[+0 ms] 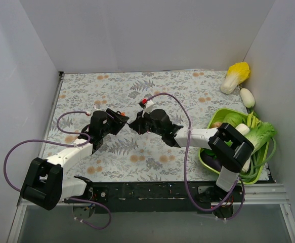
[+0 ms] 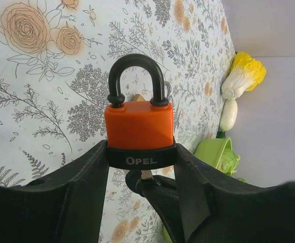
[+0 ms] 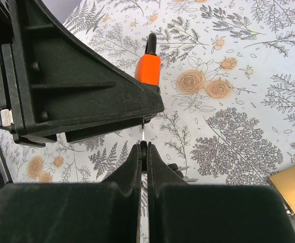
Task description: Unlock with the key
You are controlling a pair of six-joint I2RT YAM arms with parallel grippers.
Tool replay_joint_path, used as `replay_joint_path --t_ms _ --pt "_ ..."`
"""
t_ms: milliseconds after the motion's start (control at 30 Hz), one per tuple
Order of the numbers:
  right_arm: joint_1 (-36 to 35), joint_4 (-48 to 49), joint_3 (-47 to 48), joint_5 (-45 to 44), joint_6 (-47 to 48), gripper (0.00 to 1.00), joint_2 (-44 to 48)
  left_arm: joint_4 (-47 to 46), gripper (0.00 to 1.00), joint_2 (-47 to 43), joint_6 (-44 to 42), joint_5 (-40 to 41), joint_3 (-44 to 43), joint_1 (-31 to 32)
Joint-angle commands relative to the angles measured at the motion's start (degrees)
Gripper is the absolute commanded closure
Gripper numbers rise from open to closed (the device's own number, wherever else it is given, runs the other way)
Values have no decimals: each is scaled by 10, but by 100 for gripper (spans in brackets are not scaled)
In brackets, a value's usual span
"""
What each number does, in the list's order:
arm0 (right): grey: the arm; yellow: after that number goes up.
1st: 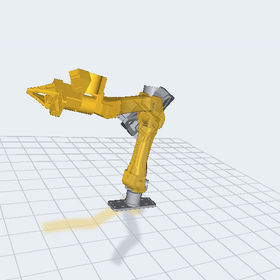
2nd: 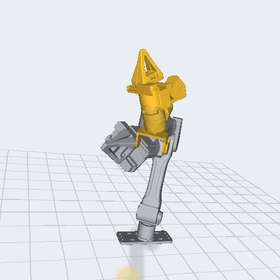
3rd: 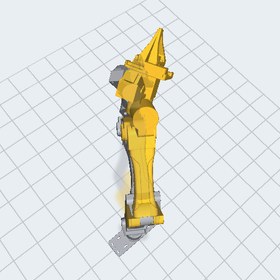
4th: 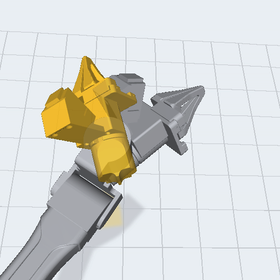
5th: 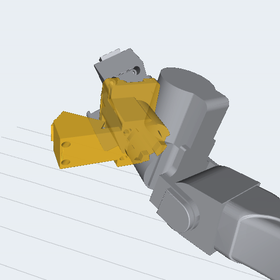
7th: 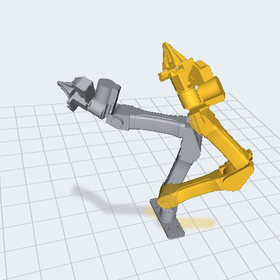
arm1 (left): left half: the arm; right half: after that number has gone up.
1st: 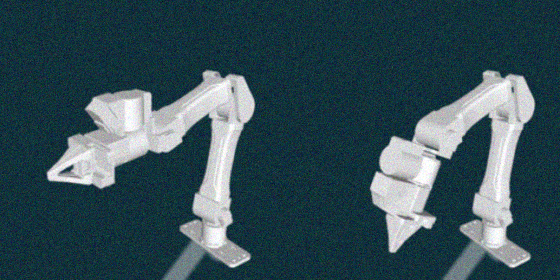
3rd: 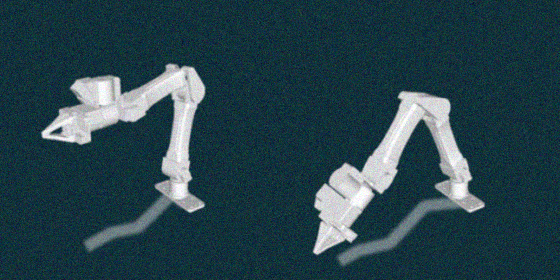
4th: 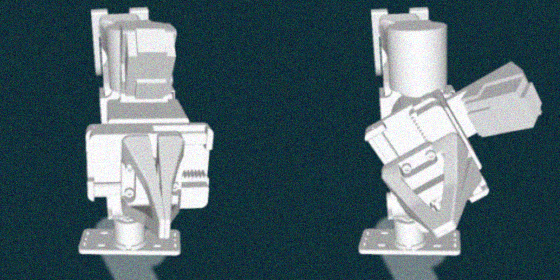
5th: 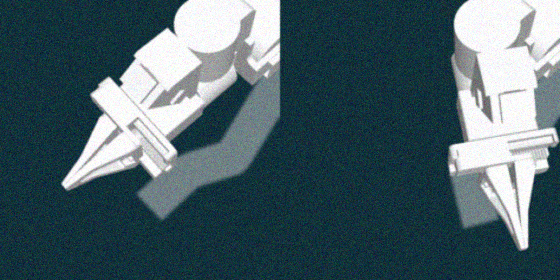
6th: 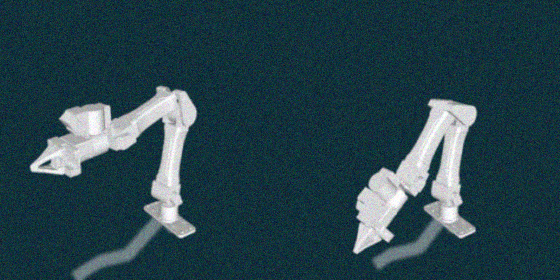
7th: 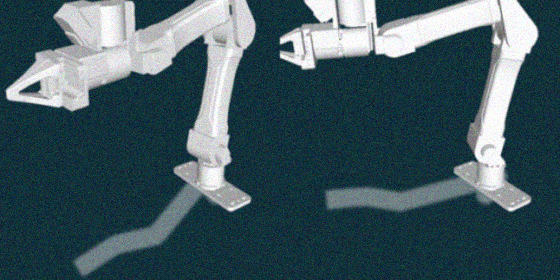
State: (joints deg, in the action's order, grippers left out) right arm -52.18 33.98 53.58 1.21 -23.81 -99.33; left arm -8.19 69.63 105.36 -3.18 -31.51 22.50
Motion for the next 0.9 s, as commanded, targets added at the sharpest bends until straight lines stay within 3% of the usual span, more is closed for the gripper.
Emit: replay_joint_path --t_ms 0,867 --pt "6 94 45 -45 3 99 -24 -23 100 -37 25 -145 3 32" --pt "21 152 41 -15 -65 99 -35 -62 100 -60 28 -164 25 63"
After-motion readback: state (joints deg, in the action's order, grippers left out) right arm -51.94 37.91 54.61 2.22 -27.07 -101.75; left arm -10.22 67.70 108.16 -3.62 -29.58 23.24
